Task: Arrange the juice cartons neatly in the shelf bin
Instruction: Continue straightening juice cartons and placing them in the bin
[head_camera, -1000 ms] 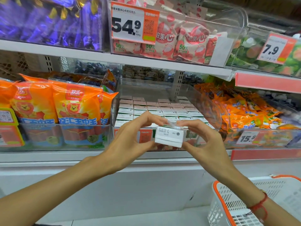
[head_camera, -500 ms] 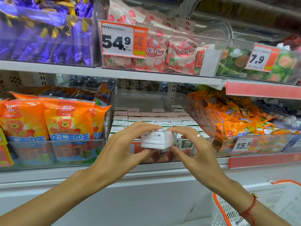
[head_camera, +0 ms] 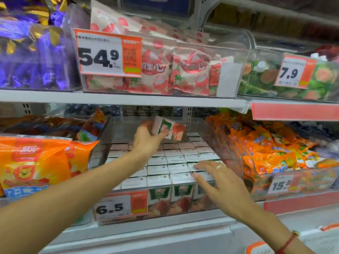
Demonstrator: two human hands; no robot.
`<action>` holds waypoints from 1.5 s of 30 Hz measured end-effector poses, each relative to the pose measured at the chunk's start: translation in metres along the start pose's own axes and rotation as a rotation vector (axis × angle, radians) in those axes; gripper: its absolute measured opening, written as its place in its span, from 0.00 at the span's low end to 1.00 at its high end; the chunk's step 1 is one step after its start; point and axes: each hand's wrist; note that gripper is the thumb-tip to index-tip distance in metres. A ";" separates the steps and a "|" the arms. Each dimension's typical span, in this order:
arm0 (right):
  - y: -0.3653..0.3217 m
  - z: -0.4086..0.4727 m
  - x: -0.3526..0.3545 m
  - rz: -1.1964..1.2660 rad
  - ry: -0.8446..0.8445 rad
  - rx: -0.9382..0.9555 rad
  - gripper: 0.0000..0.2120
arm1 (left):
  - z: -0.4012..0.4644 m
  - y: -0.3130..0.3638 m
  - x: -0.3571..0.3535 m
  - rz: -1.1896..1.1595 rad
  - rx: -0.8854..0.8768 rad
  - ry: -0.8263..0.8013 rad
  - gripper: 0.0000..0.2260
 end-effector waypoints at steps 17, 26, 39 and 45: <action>0.001 -0.004 -0.007 -0.095 0.010 0.059 0.33 | 0.102 -0.014 -0.053 0.775 -0.071 -0.459 0.24; 0.000 -0.004 -0.005 -0.104 -0.008 0.051 0.33 | 0.129 -0.024 -0.048 0.840 -0.112 -0.554 0.23; -0.002 -0.005 -0.005 -0.119 0.013 0.049 0.32 | 0.098 -0.051 -0.058 0.821 -0.077 -0.650 0.23; -0.002 -0.004 -0.004 -0.116 0.020 0.047 0.32 | 0.097 -0.064 -0.055 0.936 -0.040 -0.688 0.22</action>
Point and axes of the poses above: each hand's wrist, its own z-axis towards the middle knuckle, its own x-axis out of the back of the hand, y = z × x, and after that the axes turned 15 degrees about -z, right-handed
